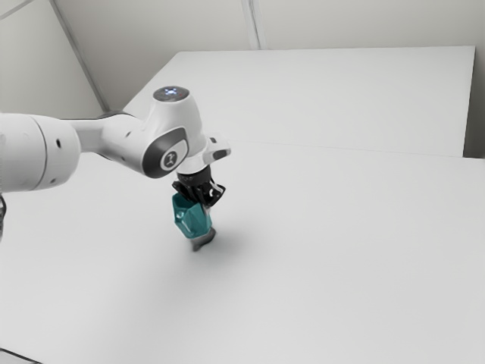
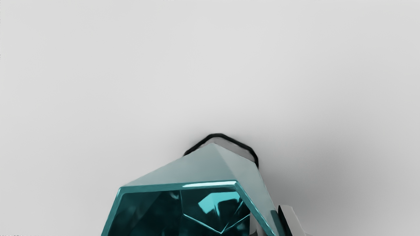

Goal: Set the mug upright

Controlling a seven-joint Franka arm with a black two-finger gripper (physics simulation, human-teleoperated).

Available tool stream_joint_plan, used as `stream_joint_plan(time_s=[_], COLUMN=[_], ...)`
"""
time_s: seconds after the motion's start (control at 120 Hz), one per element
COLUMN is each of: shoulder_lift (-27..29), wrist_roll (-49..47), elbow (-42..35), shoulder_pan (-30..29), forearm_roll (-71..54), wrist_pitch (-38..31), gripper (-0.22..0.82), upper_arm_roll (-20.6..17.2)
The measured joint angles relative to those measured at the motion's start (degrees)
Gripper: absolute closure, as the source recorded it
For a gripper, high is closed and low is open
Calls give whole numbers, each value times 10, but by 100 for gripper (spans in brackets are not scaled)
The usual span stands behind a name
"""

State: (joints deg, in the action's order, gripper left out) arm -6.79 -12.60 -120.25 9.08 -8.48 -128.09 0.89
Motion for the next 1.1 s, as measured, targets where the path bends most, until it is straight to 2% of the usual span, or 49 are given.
stream_joint_plan(time_s=[0.425,0.467,0.625,0.733,0.917,1.1], shoulder_lift=[-33,-35,-37,-25,34,103], wrist_roll=[-53,-55,-61,-65,-69,-54], elbow=[14,14,14,16,32,111], shoulder_pan=[0,0,1,5,10,-7], forearm_roll=[-2,-1,3,4,5,34], wrist_pitch=[-4,-5,-10,-9,9,108], gripper=[77,72,39,24,11,6], upper_arm_roll=[1,1,1,1,0,-3])
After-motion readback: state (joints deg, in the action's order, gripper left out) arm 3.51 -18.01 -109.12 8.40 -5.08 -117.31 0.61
